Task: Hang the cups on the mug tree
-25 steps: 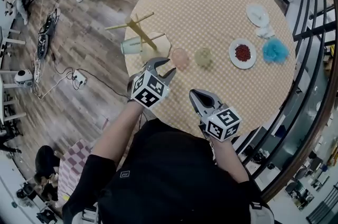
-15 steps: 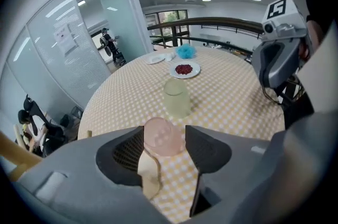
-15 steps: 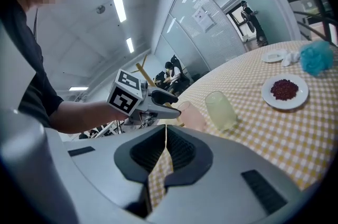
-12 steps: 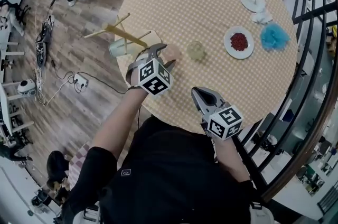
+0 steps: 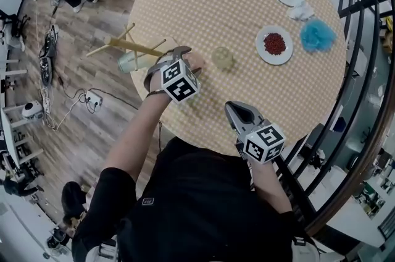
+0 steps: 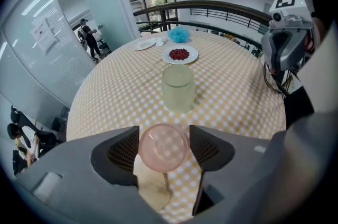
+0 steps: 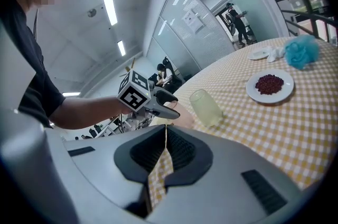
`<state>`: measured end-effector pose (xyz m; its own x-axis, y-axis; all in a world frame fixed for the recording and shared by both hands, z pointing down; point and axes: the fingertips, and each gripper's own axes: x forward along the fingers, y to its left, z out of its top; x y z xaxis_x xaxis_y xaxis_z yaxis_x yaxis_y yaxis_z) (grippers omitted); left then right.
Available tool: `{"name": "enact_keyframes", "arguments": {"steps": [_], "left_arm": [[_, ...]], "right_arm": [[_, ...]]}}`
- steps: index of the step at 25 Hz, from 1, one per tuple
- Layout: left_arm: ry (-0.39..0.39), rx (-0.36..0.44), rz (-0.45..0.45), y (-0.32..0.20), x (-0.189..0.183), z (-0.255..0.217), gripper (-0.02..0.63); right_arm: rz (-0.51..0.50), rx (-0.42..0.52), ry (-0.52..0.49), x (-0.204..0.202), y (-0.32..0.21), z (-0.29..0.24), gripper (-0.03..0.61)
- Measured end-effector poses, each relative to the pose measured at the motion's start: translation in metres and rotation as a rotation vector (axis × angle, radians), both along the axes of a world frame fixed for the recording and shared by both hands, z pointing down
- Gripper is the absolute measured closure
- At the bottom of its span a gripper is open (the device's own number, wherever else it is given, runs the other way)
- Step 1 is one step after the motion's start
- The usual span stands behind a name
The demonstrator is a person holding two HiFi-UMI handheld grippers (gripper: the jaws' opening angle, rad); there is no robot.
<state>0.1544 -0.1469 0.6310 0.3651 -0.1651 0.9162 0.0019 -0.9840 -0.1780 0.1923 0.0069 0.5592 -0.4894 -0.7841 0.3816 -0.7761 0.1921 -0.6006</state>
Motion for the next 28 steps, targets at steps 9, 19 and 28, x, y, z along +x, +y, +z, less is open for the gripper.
{"name": "enact_keyframes", "arguments": {"steps": [9, 19, 28], "left_arm": [[-0.057, -0.100, 0.005, -0.002, 0.004, 0.026, 0.299], [-0.112, -0.120, 0.022, 0.008, -0.004, 0.032, 0.287], [-0.084, -0.027, 0.013, 0.040, -0.011, -0.014, 0.285]], "right_arm": [[0.012, -0.010, -0.009, 0.005, 0.001, 0.005, 0.561], [0.011, -0.003, -0.005, 0.005, 0.013, 0.000, 0.561], [-0.052, 0.042, -0.005, -0.005, 0.027, -0.018, 0.561]]}}
